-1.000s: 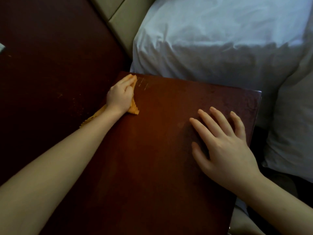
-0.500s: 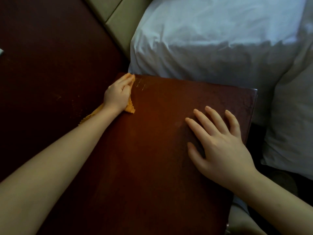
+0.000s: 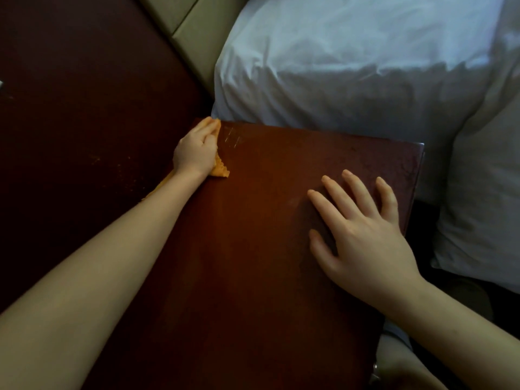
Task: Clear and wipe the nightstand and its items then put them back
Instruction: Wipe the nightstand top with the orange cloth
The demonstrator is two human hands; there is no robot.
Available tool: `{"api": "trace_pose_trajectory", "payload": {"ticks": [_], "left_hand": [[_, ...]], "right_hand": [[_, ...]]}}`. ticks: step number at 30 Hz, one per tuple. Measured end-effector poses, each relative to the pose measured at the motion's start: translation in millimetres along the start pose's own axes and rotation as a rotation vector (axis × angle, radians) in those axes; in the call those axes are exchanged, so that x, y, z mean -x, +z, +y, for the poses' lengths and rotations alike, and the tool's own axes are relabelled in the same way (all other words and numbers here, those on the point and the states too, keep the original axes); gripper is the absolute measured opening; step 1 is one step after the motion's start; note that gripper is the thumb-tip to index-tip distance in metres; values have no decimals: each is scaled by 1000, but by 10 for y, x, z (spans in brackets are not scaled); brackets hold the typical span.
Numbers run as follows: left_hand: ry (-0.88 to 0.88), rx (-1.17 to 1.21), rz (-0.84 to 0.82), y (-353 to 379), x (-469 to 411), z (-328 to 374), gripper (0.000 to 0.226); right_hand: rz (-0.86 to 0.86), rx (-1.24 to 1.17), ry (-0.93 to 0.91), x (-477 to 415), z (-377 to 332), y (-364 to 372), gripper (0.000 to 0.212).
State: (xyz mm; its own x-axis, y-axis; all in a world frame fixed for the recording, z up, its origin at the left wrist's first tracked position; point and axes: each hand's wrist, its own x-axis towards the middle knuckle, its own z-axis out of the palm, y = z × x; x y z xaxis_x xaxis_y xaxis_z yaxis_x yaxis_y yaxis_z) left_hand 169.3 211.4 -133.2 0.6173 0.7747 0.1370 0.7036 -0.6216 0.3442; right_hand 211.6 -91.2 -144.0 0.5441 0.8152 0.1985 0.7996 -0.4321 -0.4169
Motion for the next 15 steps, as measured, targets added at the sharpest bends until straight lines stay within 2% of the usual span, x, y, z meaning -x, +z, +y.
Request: {"api": "trace_pose_trajectory", "payload": {"ticks": [4,7,11,15], "left_hand": [[145,67,-104,-64,213,-67,48],[174,66,-87,-82,309,-120,47],[14,-21,28,-43,189,-65,44],[-127,-63,70,21,47,76,43]], "right_hand": [[3,-6,6,4,-4,2,56],[13,2,2,8,-6,4,56],[20,-9,-3,11,-4,-2,55],[19,-6,-14,14,-3,-7,51]]}}
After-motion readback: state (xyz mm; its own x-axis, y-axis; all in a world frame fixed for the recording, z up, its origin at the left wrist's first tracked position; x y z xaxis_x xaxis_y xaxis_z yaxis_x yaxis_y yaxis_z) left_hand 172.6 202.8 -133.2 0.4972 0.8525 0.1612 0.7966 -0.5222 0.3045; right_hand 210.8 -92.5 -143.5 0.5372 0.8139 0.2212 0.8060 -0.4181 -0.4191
